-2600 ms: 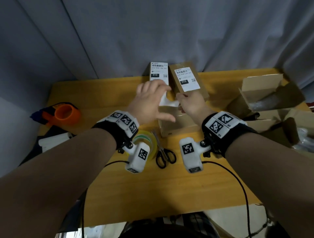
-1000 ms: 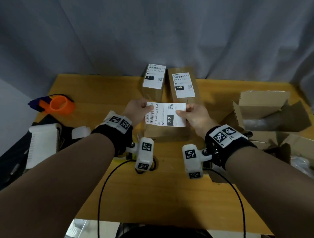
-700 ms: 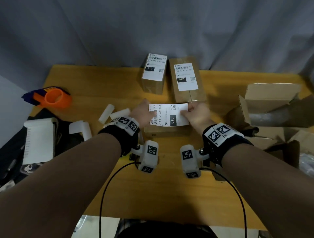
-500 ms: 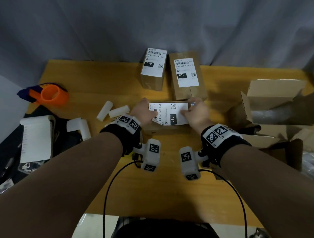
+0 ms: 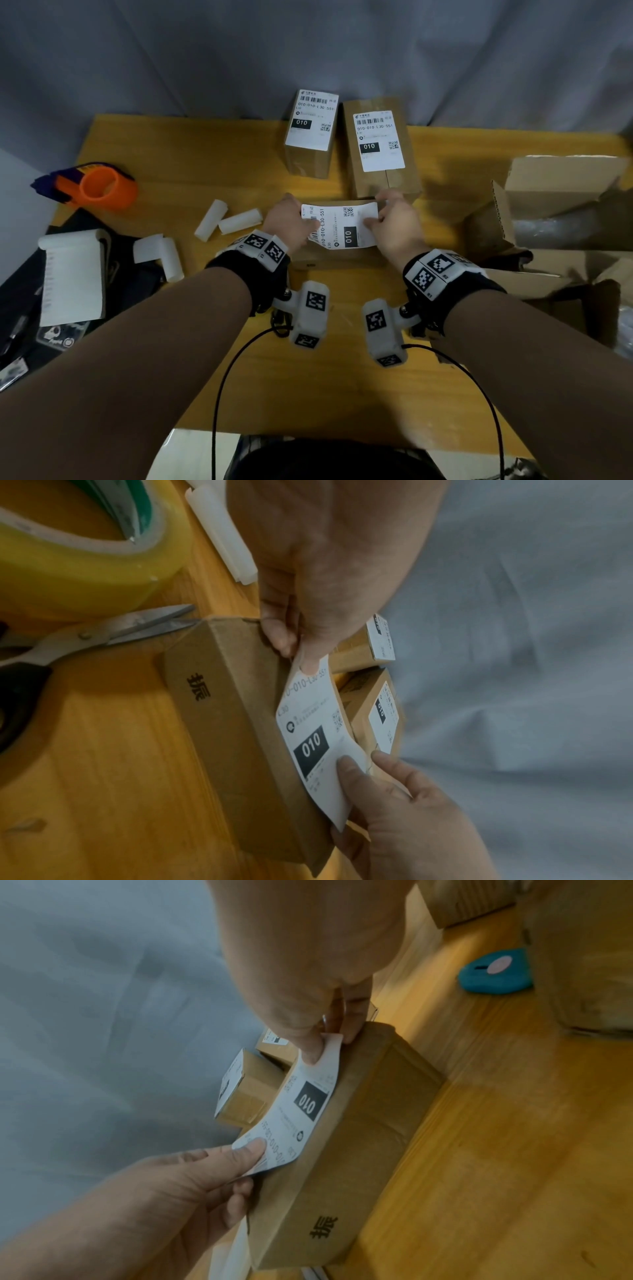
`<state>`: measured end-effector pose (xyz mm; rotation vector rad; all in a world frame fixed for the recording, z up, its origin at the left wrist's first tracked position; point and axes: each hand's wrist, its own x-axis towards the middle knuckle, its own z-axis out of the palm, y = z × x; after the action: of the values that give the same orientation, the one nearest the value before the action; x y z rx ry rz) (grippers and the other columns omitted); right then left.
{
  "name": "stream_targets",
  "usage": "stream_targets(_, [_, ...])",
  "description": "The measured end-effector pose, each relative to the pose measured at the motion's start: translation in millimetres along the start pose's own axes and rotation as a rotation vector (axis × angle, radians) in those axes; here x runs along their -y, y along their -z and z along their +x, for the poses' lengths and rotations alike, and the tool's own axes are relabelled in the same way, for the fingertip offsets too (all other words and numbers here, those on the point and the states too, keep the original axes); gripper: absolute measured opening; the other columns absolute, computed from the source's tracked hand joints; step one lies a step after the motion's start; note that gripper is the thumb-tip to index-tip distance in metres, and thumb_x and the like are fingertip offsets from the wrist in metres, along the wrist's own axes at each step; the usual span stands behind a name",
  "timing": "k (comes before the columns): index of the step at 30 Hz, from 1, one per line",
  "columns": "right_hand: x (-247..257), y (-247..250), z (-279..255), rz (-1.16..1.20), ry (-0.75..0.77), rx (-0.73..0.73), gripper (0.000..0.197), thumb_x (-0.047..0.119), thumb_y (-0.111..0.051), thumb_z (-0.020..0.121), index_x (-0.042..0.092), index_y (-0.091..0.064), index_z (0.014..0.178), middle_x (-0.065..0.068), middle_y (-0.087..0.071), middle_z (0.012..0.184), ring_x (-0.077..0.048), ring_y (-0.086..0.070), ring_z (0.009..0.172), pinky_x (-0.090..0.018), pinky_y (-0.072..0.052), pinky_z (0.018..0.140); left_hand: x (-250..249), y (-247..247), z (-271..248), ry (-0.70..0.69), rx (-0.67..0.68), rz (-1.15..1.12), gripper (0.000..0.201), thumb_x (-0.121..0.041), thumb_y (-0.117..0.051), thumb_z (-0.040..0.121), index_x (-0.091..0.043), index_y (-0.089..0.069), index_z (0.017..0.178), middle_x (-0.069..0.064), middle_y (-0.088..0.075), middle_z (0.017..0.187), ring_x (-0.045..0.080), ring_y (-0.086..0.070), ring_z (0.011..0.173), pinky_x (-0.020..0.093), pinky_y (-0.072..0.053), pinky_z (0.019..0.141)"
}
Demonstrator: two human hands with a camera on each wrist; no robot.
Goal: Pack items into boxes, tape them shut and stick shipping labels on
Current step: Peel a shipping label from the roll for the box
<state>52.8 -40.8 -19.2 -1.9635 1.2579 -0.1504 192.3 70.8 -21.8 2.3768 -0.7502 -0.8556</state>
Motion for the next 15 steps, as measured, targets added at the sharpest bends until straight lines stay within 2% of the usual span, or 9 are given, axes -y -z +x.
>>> stream_targets(7, [1.8, 0.3, 0.6, -0.008, 0.008, 0.006, 0.042, 0.011, -0.064, 0.088, 0.012, -0.048, 0.126, -0.012, -0.065, 0.108, -0.027, -0.062, 0.100, -0.040, -0.053, 0.083, 1.2, -0.6, 0.3, -0.015, -0.033, -0.021, 0.037, -0.019, -0.065, 0.087, 0.000, -0.048, 0.113, 0.016, -0.066, 0.110, 0.030, -0.067, 0.093, 0.043, -0.057, 0.078])
stream_targets(11, [1.5, -0.1, -0.2, -0.027, 0.011, -0.003, 0.042, 0.012, -0.063, 0.088, 0.013, -0.047, 0.127, -0.013, -0.066, 0.106, -0.028, -0.063, 0.099, -0.039, -0.053, 0.082, 2.2, -0.4, 0.8, -0.024, -0.032, -0.023, 0.035, -0.020, -0.066, 0.086, -0.003, -0.047, 0.110, 0.015, -0.066, 0.107, 0.030, -0.066, 0.090, 0.044, -0.056, 0.078])
stream_targets(15, [-0.1, -1.7, -3.1, -0.116, 0.062, -0.015, 0.039, 0.012, -0.062, 0.088, 0.010, -0.048, 0.124, -0.015, -0.059, 0.116, -0.031, -0.058, 0.104, -0.034, -0.047, 0.083, 3.3, -2.7, 2.3, -0.017, -0.028, 0.030, 0.033, -0.020, -0.066, 0.087, -0.006, -0.048, 0.112, 0.010, -0.067, 0.107, 0.025, -0.066, 0.088, 0.035, -0.056, 0.073])
